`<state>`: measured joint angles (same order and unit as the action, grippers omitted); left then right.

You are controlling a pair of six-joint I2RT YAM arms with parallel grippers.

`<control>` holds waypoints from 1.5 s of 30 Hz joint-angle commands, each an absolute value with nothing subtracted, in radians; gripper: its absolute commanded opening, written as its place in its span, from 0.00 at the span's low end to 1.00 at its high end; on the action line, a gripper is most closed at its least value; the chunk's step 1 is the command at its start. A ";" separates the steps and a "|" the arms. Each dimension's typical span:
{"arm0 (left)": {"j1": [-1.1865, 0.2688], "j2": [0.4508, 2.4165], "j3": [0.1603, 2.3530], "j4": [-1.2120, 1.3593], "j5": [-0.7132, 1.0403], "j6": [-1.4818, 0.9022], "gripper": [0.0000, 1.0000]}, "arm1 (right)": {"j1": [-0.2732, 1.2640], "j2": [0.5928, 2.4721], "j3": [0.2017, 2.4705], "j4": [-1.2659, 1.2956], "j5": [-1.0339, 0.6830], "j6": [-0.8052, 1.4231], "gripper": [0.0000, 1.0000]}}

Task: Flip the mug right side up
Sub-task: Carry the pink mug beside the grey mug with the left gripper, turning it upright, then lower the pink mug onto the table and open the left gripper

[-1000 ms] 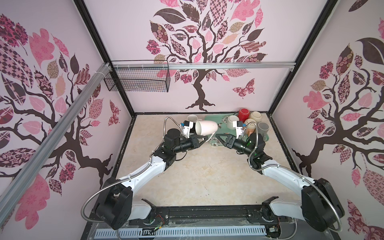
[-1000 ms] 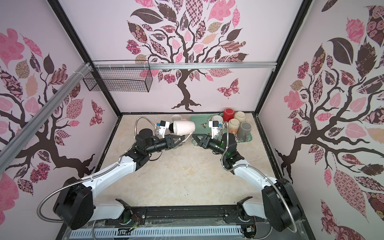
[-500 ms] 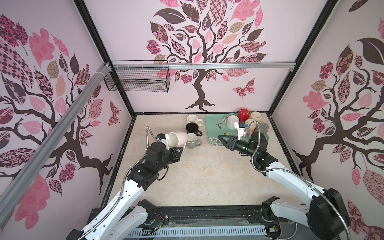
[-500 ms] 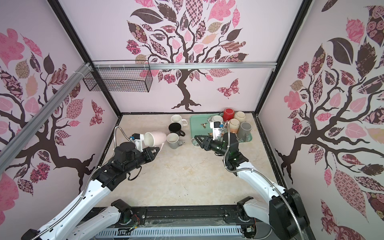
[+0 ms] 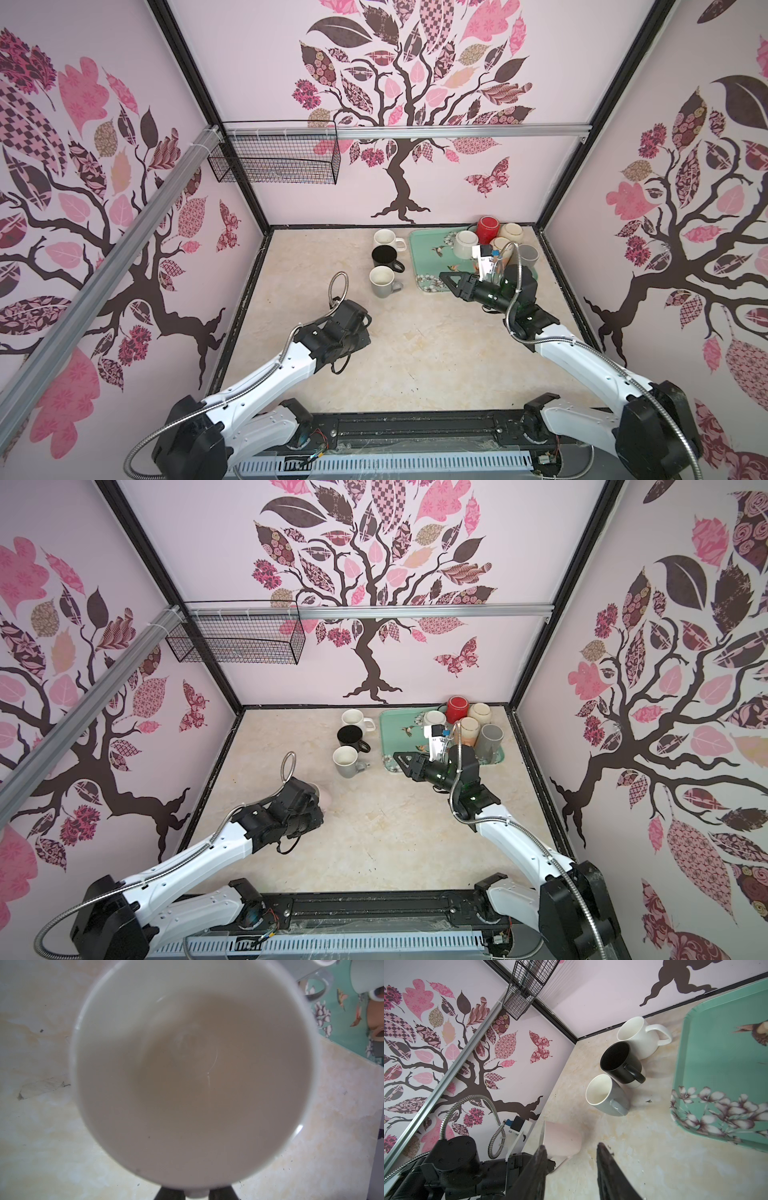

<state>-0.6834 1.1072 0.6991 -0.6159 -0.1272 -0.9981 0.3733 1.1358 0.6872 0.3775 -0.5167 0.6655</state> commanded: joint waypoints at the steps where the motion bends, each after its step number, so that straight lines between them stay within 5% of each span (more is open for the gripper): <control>1: -0.689 1.148 0.767 -0.518 -0.165 -1.079 0.00 | 0.359 1.089 0.691 0.363 -0.516 0.643 0.43; 20: -0.717 1.463 0.974 -0.514 -0.148 -1.153 0.01 | 0.294 1.056 0.651 0.329 -0.559 0.640 0.43; 34: -0.719 1.517 1.010 -0.523 -0.121 -1.135 0.47 | 0.291 1.039 0.657 0.283 -0.552 0.626 0.44; 45: -0.720 1.461 1.001 -0.535 -0.133 -1.137 0.49 | 0.291 1.064 0.648 0.312 -0.566 0.646 0.43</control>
